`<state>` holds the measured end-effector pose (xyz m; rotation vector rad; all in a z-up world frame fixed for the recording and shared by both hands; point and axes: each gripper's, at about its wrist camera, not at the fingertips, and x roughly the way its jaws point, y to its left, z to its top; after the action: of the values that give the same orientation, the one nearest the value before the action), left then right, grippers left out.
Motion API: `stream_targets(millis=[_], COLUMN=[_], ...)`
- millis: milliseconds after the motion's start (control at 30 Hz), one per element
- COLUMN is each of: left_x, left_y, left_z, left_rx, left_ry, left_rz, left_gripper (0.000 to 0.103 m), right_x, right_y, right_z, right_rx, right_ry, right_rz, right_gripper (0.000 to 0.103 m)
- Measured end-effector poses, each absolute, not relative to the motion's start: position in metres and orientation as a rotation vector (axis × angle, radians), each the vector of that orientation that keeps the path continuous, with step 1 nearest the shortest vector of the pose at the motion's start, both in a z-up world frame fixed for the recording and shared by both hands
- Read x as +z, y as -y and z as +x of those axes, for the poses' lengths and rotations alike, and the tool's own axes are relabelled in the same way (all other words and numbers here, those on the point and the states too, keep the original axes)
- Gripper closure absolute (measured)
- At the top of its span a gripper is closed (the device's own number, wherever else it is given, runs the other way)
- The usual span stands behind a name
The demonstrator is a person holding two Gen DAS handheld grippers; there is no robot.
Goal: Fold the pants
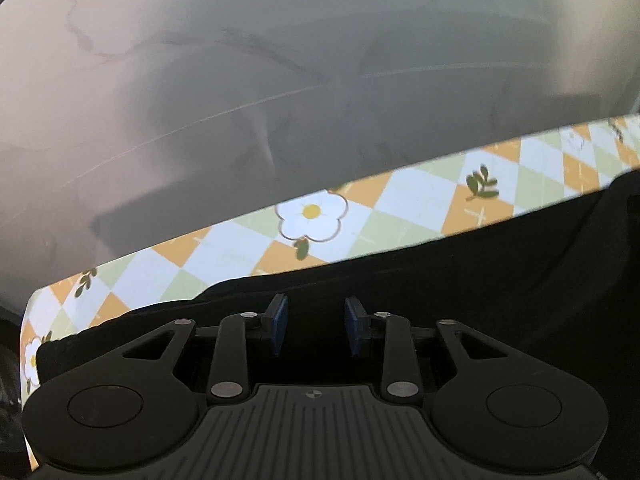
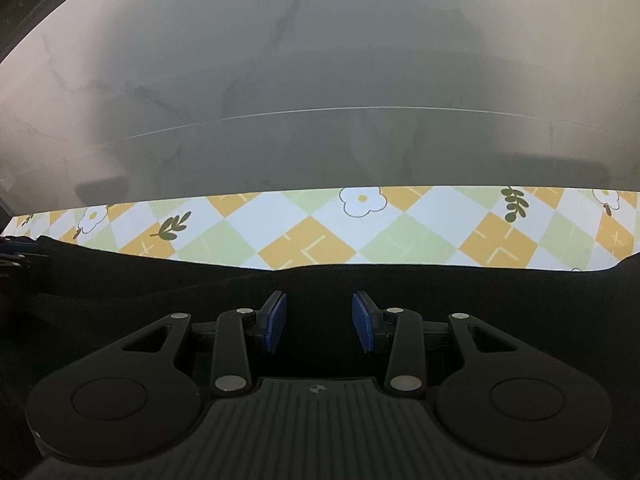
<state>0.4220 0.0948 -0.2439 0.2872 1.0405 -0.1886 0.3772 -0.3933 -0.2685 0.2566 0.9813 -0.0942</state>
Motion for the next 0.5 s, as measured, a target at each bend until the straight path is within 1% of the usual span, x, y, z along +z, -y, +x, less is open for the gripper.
stream_targets(millis=[233,333,367,400,467,500], left_x=[-0.252,-0.255,-0.256,-0.255,-0.253,-0.252], left_y=[-0.082,-0.073,-0.072,-0.072,-0.071,-0.069], left_z=[0.424,0.419,0.418,0.418,0.418,0.418], left_rx=[-0.187,-0.19,-0.193,-0.203,-0.191,-0.196], left_ry=[-1.056,-1.033,-1.025,-1.027,-1.032,-1.029], left_rz=[0.316,0.376,0.384,0.373,0.354,0.351], left_gripper=[0.059,0.059,0.068,0.074,0.092,0.098], right_x=[-0.274,-0.276,-0.276,-0.277,-0.277,-0.277], right_y=[0.396,0.398,0.398,0.399,0.4,0.4], right_z=[0.374,0.371,0.37,0.369,0.369,0.369], right_rx=[-0.099,-0.103,-0.105,-0.107,-0.108,-0.109], right_ry=[-0.996,-0.999,-1.002,-1.004,-1.007,-1.008], right_rz=[0.263,0.268,0.273,0.277,0.281,0.281], right_gripper=[0.064,0.064,0.064,0.064,0.064,0.064])
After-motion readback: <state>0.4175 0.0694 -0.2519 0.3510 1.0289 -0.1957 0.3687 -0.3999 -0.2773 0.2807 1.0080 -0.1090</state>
